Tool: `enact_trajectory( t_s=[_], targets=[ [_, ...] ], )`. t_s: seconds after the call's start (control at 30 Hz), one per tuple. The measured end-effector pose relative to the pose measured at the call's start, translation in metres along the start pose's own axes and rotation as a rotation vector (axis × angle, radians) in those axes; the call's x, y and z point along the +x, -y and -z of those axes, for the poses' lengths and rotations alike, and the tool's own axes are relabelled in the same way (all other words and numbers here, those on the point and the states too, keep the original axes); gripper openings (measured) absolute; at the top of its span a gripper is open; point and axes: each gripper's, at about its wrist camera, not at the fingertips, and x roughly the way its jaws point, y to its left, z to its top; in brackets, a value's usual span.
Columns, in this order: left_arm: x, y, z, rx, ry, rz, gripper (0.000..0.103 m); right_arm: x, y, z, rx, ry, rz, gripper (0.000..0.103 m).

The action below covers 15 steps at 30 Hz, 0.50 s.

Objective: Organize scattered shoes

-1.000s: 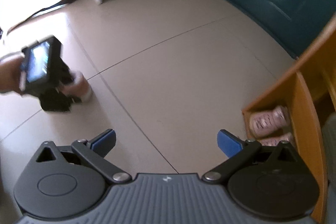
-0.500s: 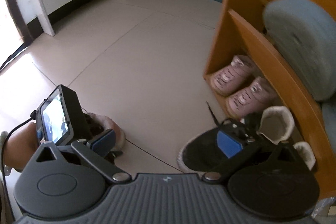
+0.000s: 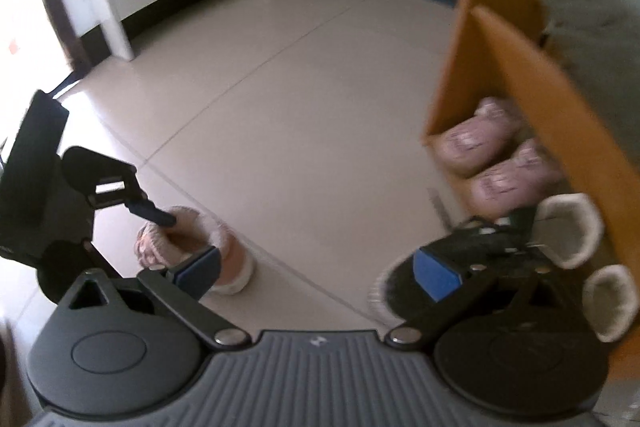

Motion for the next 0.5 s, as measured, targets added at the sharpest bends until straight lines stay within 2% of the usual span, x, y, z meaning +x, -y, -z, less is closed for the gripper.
enact_trajectory(
  t_s=[0.1,0.2,0.3,0.4,0.5],
  targets=[
    [-0.016,-0.023,0.008,-0.105,0.081,0.118,0.077,0.019,-0.016,-0.009,0.025,-0.022,-0.055,0.102],
    [-0.029,-0.048,0.018,-0.188,0.14,0.214,0.086,0.031,-0.035,-0.017,0.006,-0.035,-0.063,0.102],
    [-0.034,-0.074,0.038,-0.26,0.12,0.169,0.09,0.04,-0.053,-0.024,-0.025,-0.037,-0.076,0.102],
    [-0.033,-0.087,0.058,-0.306,0.084,0.07,0.091,0.054,-0.074,-0.03,-0.068,-0.05,-0.106,0.102],
    [-0.034,-0.09,0.074,-0.309,0.047,0.027,0.092,0.078,-0.105,-0.033,-0.172,-0.066,-0.118,0.099]
  ],
)
